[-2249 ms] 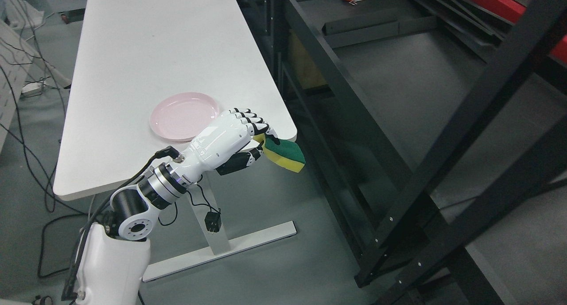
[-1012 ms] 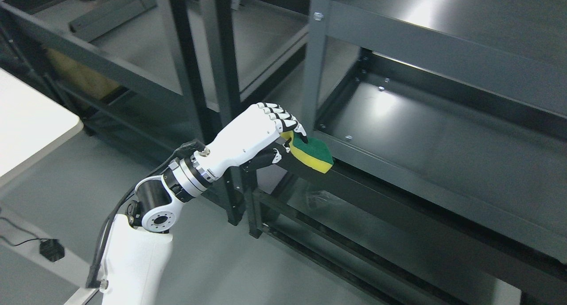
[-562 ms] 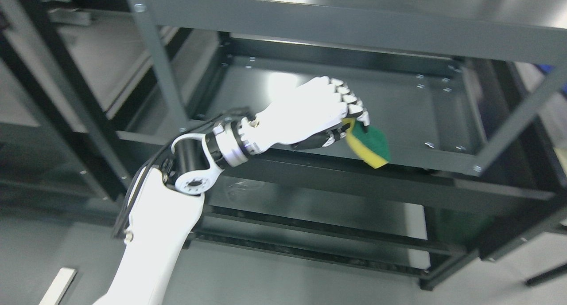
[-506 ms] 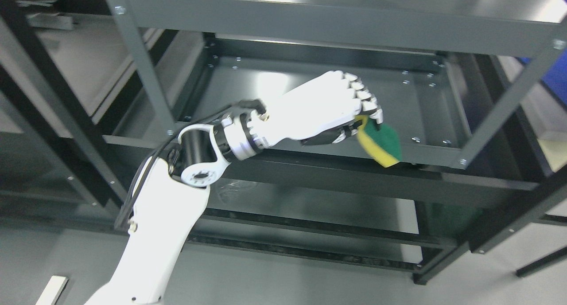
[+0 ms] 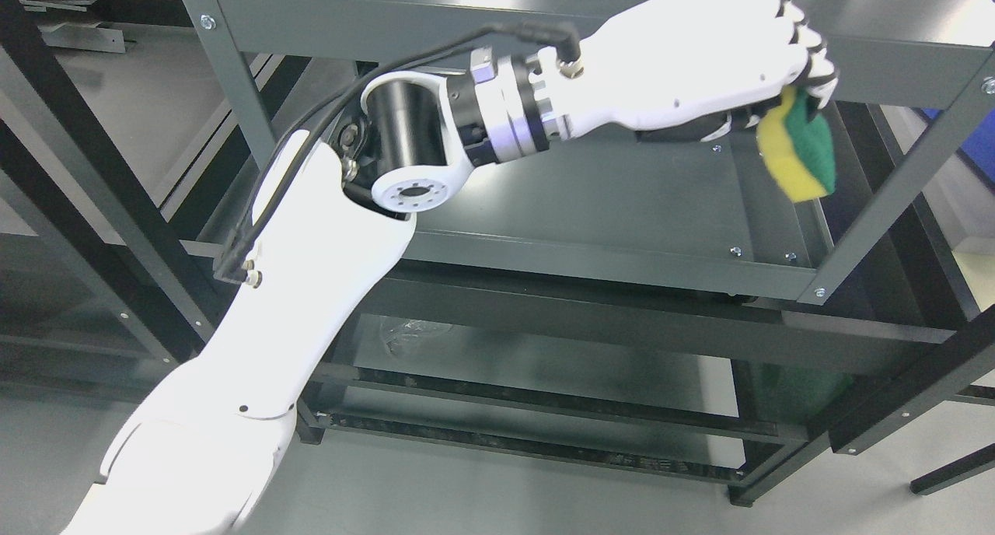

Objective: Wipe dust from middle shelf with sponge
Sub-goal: 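Reach the sponge into the middle shelf's far corner with the left hand, then wipe the sponge along the shelf's far edge toward the left arm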

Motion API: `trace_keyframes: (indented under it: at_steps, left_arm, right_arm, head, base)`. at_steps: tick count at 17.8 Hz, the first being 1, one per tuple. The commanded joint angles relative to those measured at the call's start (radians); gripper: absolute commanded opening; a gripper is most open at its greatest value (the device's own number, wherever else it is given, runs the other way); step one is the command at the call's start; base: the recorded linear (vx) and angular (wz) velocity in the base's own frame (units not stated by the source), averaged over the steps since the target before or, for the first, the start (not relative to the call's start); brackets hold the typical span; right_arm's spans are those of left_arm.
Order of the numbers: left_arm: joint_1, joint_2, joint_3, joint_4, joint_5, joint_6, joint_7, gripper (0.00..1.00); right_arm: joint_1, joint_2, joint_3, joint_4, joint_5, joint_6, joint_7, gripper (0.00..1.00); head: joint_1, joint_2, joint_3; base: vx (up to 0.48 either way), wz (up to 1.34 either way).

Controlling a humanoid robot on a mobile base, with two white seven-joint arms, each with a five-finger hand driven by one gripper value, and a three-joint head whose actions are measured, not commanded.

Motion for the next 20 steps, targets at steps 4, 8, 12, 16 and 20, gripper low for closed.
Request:
trace_keyframes:
  at_steps: [4, 8, 12, 16, 20]
  left_arm:
    - [-0.067, 0.016, -0.081, 0.035, -0.025, 0.008, -0.002, 0.01]
    - [-0.016, 0.042, 0.087, -0.024, -0.014, -0.076, -0.088, 0.01]
    - [0.097, 0.152, 0.262, -0.100, 0.059, -0.145, -0.157, 0.01]
    - [0.119, 0.290, 0.377, -0.172, 0.147, -0.145, -0.176, 0.01]
    - [0.177, 0.434, 0.523, -0.180, 0.256, -0.145, -0.179, 0.01]
  right_arm:
    - [0.001, -0.017, 0.000, -0.017, 0.000, 0.001, 0.004, 1.00]
    - [0.001, -0.017, 0.000, -0.017, 0.000, 0.001, 0.004, 1.00]
    - [0.001, -0.017, 0.000, -0.017, 0.000, 0.001, 0.004, 1.00]
    - [0.001, -0.017, 0.000, -0.017, 0.000, 0.001, 0.004, 1.00]
    - [0.001, -0.017, 0.000, -0.017, 0.000, 0.001, 0.004, 1.00]
  head:
    - [0.0000, 0.000, 0.000]
    - [0.0000, 0.000, 0.000]
    - [0.0000, 0.000, 0.000]
    - [0.0000, 0.000, 0.000]
    - [0.0000, 0.000, 0.000]
  base:
    - [0.021, -0.08]
    - [0.018, -0.16]
    - [0.007, -0.08]
    - [0.000, 0.00]
    - [0.004, -0.03]
